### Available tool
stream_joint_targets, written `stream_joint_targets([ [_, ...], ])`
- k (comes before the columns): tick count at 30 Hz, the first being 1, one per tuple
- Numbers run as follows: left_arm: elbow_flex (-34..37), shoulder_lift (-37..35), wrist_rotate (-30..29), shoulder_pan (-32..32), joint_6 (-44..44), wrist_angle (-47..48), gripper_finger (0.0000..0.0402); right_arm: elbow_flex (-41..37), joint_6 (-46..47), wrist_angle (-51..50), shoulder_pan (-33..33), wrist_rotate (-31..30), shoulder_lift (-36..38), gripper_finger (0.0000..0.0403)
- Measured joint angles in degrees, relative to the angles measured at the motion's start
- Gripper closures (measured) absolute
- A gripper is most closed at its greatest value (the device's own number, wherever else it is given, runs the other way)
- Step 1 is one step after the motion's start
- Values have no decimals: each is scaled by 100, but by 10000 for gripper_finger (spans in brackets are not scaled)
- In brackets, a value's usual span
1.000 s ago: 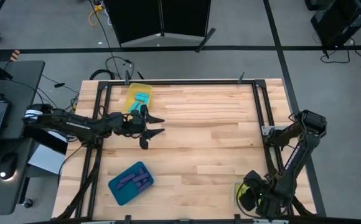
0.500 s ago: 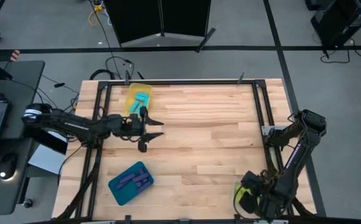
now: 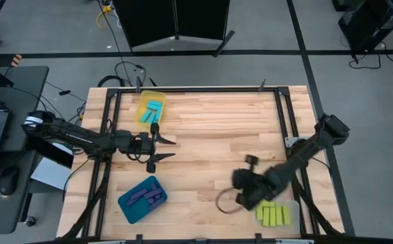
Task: Sort blocks
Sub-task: Return to Home Position
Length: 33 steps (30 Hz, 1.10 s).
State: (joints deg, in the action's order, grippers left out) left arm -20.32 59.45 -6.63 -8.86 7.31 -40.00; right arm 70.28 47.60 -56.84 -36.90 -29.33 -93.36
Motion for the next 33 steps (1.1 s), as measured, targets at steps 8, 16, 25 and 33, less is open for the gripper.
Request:
stream_joint_targets([
  [8,-2,-182,530,-20,-175,187,204,-516,-3722,2878,1717,1584,2,397],
  [16,-2,-180,1084,333,-268,185,244,-948,-5181,4224,2757,2760,21,400],
  [25,-2,-194,1517,515,-314,221,357,-2015,-5802,5829,3357,3683,559,400],
  [33,-4,-652,1351,614,-195,358,389,-3123,-5968,6874,3486,3977,1936,400],
])
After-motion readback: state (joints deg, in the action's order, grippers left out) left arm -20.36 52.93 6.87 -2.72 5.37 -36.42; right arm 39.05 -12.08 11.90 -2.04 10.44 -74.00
